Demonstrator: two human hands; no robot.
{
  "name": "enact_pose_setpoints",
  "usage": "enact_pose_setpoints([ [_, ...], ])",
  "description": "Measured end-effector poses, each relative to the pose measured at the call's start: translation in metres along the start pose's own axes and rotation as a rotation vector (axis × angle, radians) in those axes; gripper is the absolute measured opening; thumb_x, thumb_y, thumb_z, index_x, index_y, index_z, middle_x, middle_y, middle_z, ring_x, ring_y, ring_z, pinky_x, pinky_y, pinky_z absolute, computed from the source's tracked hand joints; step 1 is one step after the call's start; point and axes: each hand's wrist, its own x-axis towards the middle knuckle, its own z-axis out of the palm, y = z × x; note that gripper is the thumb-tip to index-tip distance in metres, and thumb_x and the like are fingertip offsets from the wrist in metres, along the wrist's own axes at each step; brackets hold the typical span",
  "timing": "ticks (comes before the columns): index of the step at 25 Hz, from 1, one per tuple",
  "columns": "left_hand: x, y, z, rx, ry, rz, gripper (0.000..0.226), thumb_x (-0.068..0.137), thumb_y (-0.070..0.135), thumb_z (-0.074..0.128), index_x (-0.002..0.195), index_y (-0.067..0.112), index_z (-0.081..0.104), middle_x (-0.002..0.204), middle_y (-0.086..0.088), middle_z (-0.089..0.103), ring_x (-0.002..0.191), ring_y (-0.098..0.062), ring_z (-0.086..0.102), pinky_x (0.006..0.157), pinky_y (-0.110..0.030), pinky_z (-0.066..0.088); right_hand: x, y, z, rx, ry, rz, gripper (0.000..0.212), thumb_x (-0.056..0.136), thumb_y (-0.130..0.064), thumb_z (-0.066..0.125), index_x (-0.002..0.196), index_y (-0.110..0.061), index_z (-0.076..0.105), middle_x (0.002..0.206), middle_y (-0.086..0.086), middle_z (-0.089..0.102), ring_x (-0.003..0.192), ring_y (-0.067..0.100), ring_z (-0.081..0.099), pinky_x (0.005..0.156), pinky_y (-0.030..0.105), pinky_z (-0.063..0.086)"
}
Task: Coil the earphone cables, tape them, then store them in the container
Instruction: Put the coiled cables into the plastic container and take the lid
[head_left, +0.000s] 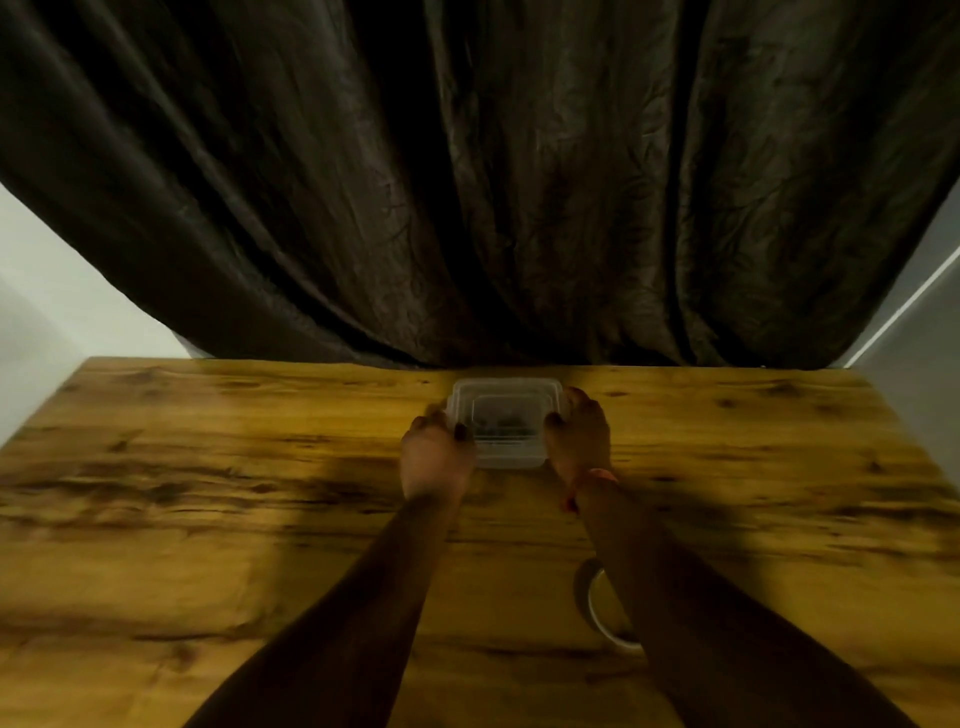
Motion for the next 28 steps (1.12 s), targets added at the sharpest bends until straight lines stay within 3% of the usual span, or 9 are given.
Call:
enact_pose_setpoints([
  [3,0.002,0.000,0.005,0.060,-0.006,-0.010,0.039,0.098,0.028,0.047,0.128,0.004,0.057,0.124,-0.020,0.057,0.110,-0.035,0.057,0.090,-0.043,0.048,0.001,0.009,0.007,-0.125,-0.067,-0.021,0.057,0.090,-0.015,0.055,0.145,-0.020,0.045,0.141,0.014,0.049,0.124,0.037,0.051,0.104,0.048,0.045],
  [10,0.007,-0.009,0.013,-0.036,-0.027,-0.122,0.047,0.097,0.027,0.052,0.138,0.005,0.044,0.133,-0.020,0.046,0.111,-0.038,0.056,0.091,-0.047,0.052,-0.004,0.016,0.008,-0.105,-0.133,-0.010,0.056,0.096,-0.010,0.055,0.149,-0.012,0.036,0.147,0.016,0.041,0.129,0.035,0.048,0.107,0.045,0.043],
  [14,0.011,-0.014,0.013,-0.078,-0.061,-0.129,0.048,0.098,0.026,0.053,0.140,0.008,0.041,0.136,-0.018,0.043,0.107,-0.034,0.058,0.085,-0.041,0.054,-0.002,0.018,0.009,-0.173,-0.168,-0.049,0.055,0.100,-0.012,0.051,0.151,-0.008,0.031,0.149,0.019,0.037,0.129,0.036,0.046,0.108,0.045,0.041],
  [19,0.016,-0.020,0.015,-0.122,-0.096,-0.133,0.040,0.098,0.020,0.052,0.135,0.006,0.046,0.133,-0.018,0.049,0.111,-0.033,0.055,0.075,-0.032,0.042,0.003,0.025,0.015,-0.325,-0.227,-0.132,0.059,0.102,-0.021,0.046,0.156,-0.016,0.020,0.151,0.018,0.034,0.126,0.036,0.049,0.106,0.047,0.042],
  [24,0.014,-0.023,0.018,-0.138,-0.091,-0.087,0.040,0.099,0.020,0.051,0.135,0.004,0.045,0.133,-0.017,0.048,0.111,-0.033,0.054,0.075,-0.031,0.039,0.002,0.033,0.017,-0.447,-0.222,-0.160,0.060,0.105,-0.027,0.039,0.157,-0.019,0.011,0.153,0.017,0.032,0.126,0.036,0.049,0.101,0.044,0.045],
  [28,0.010,-0.031,0.018,-0.109,-0.059,-0.049,0.038,0.099,0.022,0.049,0.133,0.006,0.045,0.131,-0.016,0.049,0.110,-0.032,0.054,0.078,-0.035,0.042,-0.008,0.040,0.023,-0.426,-0.204,-0.204,0.061,0.105,-0.028,0.036,0.158,-0.025,0.005,0.153,0.013,0.032,0.112,0.034,0.057,0.081,0.037,0.049],
])
